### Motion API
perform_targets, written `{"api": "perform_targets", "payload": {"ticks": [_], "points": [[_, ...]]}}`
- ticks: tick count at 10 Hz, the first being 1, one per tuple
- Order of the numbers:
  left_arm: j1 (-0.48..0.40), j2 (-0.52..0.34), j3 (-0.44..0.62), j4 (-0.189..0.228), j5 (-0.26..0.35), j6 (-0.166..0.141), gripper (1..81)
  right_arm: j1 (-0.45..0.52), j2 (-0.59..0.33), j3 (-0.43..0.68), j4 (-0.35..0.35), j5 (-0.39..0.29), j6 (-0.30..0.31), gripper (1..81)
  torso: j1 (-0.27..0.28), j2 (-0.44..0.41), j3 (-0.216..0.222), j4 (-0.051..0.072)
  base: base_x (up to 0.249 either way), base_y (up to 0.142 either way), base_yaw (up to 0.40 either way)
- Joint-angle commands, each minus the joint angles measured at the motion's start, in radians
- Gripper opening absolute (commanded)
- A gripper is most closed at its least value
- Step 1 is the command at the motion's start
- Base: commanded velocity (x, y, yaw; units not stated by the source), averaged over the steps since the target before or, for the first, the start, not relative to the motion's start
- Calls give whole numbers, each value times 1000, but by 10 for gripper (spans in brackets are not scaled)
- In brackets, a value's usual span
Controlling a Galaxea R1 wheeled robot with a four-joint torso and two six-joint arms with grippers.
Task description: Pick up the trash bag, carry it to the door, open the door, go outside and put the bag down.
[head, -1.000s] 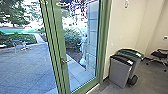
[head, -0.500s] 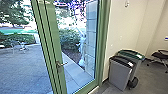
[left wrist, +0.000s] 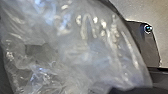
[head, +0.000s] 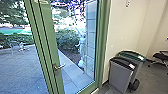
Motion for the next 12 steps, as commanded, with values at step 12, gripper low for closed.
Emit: {"api": "perform_targets", "payload": {"ticks": [12], "points": [[-40,-6,1,9,22,5,10,18,27,2,-13,-22,-16,811,0,0,0,0,149,0,0]]}}
